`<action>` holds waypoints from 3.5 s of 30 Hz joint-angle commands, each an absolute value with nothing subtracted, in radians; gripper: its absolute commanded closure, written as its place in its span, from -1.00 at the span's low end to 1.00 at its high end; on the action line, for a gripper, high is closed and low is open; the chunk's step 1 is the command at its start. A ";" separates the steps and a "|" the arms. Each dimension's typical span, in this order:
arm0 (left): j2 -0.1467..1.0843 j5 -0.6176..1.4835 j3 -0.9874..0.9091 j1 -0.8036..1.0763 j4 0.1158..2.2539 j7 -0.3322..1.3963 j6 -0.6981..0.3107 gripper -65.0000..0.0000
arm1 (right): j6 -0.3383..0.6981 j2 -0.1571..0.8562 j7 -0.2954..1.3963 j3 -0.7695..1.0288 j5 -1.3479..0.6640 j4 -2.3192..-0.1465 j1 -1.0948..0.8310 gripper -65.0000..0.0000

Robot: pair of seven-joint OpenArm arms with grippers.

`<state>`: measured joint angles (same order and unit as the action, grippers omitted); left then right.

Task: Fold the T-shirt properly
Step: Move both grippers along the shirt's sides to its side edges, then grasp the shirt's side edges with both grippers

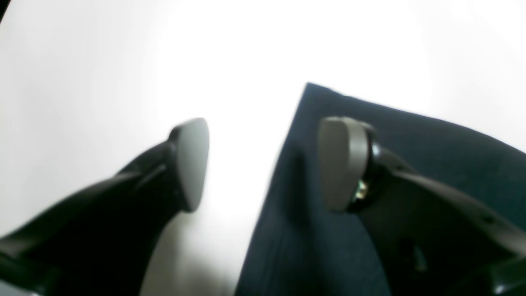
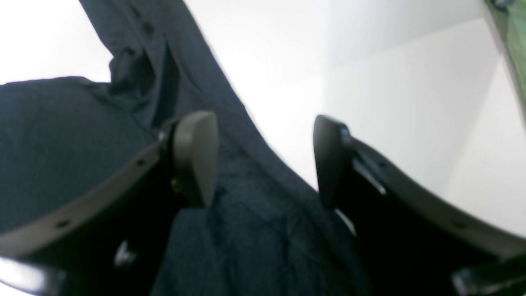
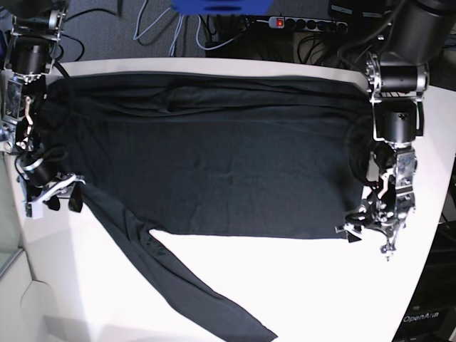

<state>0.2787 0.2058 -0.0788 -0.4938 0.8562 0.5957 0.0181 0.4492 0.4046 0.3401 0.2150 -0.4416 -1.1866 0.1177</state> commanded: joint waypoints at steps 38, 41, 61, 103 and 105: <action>0.237 0.188 -0.012 -0.645 0.489 0.268 -0.042 -0.24 | 0.456 0.424 0.317 0.183 -0.452 -1.207 0.128 -0.16; 0.236 0.188 -0.004 -0.639 0.487 0.231 -0.042 -0.24 | 0.456 0.424 0.317 0.183 -0.452 -1.207 0.128 -0.16; 0.220 0.197 0.067 -0.596 0.487 0.231 -0.038 1.00 | 0.456 0.424 0.317 0.183 -0.452 -1.207 0.128 -0.16; 0.252 0.200 0.062 -0.544 0.522 0.232 -0.038 1.00 | 0.455 0.355 0.311 0.309 -0.289 -0.946 0.294 -0.39; 0.266 0.200 0.062 -0.516 0.559 0.232 -0.033 1.00 | 0.456 0.371 0.311 0.308 -0.289 -0.917 0.300 -0.39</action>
